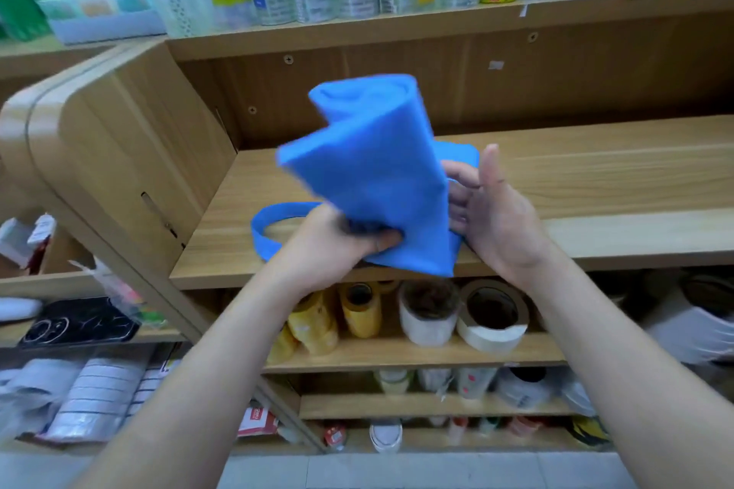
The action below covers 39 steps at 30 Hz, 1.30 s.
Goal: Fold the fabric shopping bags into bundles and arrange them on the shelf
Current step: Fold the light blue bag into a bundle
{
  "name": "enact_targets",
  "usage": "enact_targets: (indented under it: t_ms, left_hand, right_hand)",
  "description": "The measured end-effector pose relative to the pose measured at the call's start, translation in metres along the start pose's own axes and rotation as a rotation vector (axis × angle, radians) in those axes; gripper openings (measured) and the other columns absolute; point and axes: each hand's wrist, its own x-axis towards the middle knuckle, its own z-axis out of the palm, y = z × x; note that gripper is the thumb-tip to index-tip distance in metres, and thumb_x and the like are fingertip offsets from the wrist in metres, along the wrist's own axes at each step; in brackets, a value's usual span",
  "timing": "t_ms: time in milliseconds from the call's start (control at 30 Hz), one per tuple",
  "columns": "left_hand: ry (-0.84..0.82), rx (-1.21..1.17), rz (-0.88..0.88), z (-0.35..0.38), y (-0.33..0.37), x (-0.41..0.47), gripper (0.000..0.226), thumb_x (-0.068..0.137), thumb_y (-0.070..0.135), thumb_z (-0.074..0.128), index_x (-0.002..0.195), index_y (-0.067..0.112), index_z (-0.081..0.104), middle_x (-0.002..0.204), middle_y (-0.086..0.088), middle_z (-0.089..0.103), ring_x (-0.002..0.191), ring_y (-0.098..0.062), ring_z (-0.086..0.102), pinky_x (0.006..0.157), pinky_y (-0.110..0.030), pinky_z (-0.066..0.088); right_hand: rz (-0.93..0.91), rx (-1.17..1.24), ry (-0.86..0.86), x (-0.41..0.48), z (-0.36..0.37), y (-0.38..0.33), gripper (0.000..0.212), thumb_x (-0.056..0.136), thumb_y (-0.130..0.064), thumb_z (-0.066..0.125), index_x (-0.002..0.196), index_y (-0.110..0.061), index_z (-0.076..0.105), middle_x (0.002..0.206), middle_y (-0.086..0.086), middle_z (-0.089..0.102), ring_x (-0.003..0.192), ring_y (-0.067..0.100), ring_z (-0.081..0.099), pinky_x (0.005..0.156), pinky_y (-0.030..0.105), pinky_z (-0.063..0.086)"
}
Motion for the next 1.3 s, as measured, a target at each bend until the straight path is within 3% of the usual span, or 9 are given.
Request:
enact_targets:
  t_ms: [100, 200, 300, 400, 533, 700, 800, 1000, 1300]
  left_hand:
    - [0.028, 0.165, -0.041, 0.006, 0.006, 0.011, 0.011, 0.088, 0.036, 0.071, 0.091, 0.029, 0.064, 0.091, 0.018, 0.068, 0.087, 0.001, 0.063, 0.071, -0.018, 0.044]
    - [0.111, 0.368, -0.096, 0.013, 0.012, 0.013, 0.038, 0.083, 0.049, 0.071, 0.113, 0.028, 0.063, 0.109, 0.008, 0.070, 0.107, -0.019, 0.061, 0.075, -0.029, 0.041]
    - [0.221, 0.498, -0.065, 0.021, 0.011, 0.010, 0.062, 0.077, 0.053, 0.074, 0.128, 0.031, 0.046, 0.106, 0.000, 0.065, 0.109, -0.028, 0.059, 0.080, -0.034, 0.042]
    - [0.337, 0.574, 0.098, 0.023, 0.007, 0.006, 0.079, 0.072, 0.045, 0.080, 0.137, 0.035, 0.037, 0.119, 0.002, 0.054, 0.111, -0.026, 0.055, 0.089, -0.043, 0.047]
    - [0.253, 1.001, 0.566, 0.027, -0.007, 0.008, 0.032, 0.086, 0.027, 0.059, 0.116, 0.024, 0.067, 0.137, -0.003, 0.058, 0.133, -0.026, 0.047, 0.109, -0.053, 0.029]
    - [-0.044, 0.966, 0.492, 0.023, -0.007, -0.005, 0.064, 0.093, 0.052, 0.025, 0.132, 0.016, 0.059, 0.139, 0.000, 0.058, 0.137, -0.017, 0.045, 0.117, -0.053, 0.021]
    - [-0.164, 0.968, 0.475, 0.017, 0.003, -0.010, 0.076, 0.085, 0.068, 0.044, 0.143, 0.018, 0.047, 0.150, -0.001, 0.045, 0.141, -0.016, 0.038, 0.118, -0.038, 0.022]
    - [-0.183, 0.839, 0.559, 0.016, 0.000, -0.020, 0.071, 0.079, 0.009, 0.056, 0.147, 0.022, 0.040, 0.156, 0.004, 0.036, 0.143, -0.014, 0.033, 0.114, -0.024, 0.026]
    - [0.106, 0.027, 0.255, 0.022, -0.010, -0.002, 0.012, 0.084, 0.021, 0.074, 0.089, 0.030, 0.068, 0.084, 0.011, 0.069, 0.082, -0.005, 0.062, 0.078, -0.032, 0.050]
  right_hand:
    - [-0.029, 0.060, 0.045, -0.006, 0.005, -0.001, 0.079, 0.060, -0.078, 0.066, 0.119, -0.026, 0.060, 0.113, -0.003, 0.070, 0.096, 0.012, 0.068, 0.077, 0.027, 0.054]
    - [-0.094, -0.212, 0.316, -0.005, 0.007, 0.000, 0.053, 0.084, -0.029, 0.075, 0.130, -0.022, 0.050, 0.111, -0.005, 0.070, 0.099, 0.007, 0.068, 0.086, 0.034, 0.056]
    - [-0.078, -0.678, 0.542, -0.004, 0.005, 0.002, 0.085, 0.086, -0.020, 0.073, 0.153, -0.027, 0.021, 0.097, -0.012, 0.061, 0.087, -0.002, 0.061, 0.076, 0.013, 0.047]
    - [-0.074, -0.986, 0.513, -0.004, 0.007, 0.004, 0.092, 0.086, -0.024, 0.070, 0.155, -0.028, 0.010, 0.122, 0.005, 0.060, 0.109, 0.027, 0.059, 0.086, 0.038, 0.048]
    - [0.073, -1.209, 0.452, 0.003, 0.008, 0.004, 0.092, 0.086, -0.034, 0.069, 0.154, -0.027, 0.007, 0.135, 0.012, 0.041, 0.120, 0.036, 0.049, 0.088, 0.041, 0.041]
    - [0.234, -1.113, 0.349, 0.015, -0.009, -0.001, 0.115, 0.079, -0.041, 0.077, 0.156, -0.025, -0.006, 0.151, 0.005, 0.041, 0.137, 0.033, 0.037, 0.111, 0.050, 0.032]
    - [0.242, -0.845, 0.273, 0.026, -0.013, -0.012, 0.118, 0.077, -0.034, 0.082, 0.156, -0.027, -0.004, 0.123, -0.005, 0.056, 0.118, 0.019, 0.053, 0.105, 0.036, 0.039]
    - [0.147, -0.476, 0.390, 0.047, -0.005, -0.008, 0.065, 0.084, -0.018, 0.077, 0.140, -0.012, 0.044, 0.119, 0.005, 0.064, 0.097, 0.015, 0.064, 0.079, 0.025, 0.051]
    - [0.111, -0.250, 0.310, 0.033, -0.006, -0.015, 0.035, 0.084, 0.007, 0.064, 0.095, -0.025, 0.055, 0.097, 0.004, 0.056, 0.083, 0.021, 0.059, 0.075, 0.036, 0.054]
